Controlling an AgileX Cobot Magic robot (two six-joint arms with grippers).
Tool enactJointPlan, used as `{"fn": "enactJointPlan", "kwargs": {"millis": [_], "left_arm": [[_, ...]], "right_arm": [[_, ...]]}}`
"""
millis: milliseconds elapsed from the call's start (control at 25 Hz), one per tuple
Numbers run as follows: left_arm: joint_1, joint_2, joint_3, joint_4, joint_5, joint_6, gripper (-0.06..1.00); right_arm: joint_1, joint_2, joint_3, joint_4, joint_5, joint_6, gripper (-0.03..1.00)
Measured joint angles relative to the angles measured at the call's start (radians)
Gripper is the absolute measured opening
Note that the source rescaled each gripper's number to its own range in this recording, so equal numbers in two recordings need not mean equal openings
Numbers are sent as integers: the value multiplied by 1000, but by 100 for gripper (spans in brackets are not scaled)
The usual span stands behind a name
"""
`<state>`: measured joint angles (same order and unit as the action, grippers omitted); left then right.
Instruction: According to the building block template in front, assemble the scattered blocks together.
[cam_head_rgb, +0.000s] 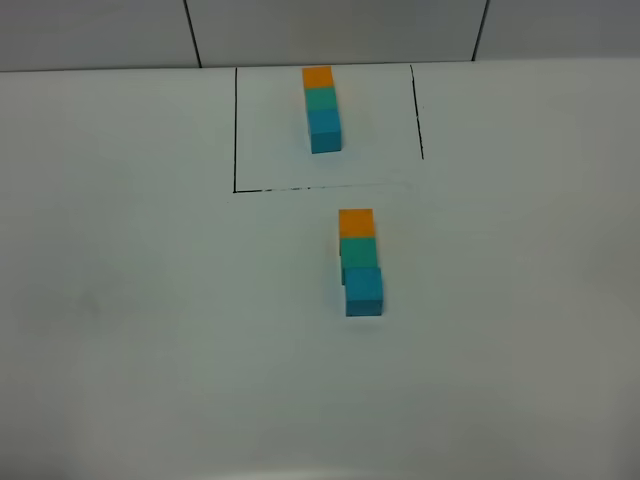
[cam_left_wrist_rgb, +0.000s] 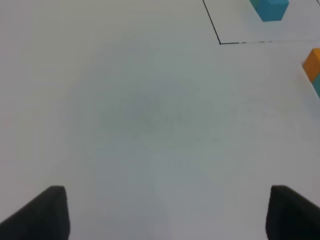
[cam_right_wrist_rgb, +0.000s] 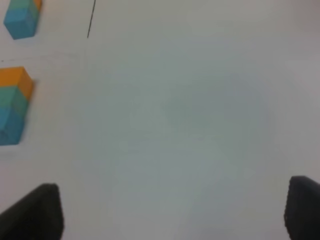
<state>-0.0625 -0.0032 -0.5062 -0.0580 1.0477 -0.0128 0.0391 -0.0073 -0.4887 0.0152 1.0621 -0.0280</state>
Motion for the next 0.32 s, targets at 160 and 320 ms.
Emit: {"fn": "enactJointPlan", "kwargs": {"millis": [160,320], "left_arm": [[0,0,0,0,0,0,73],[0,0,0,0,0,0,73]], "right_arm": [[0,0,0,0,0,0,77],[0,0,0,0,0,0,76]]}}
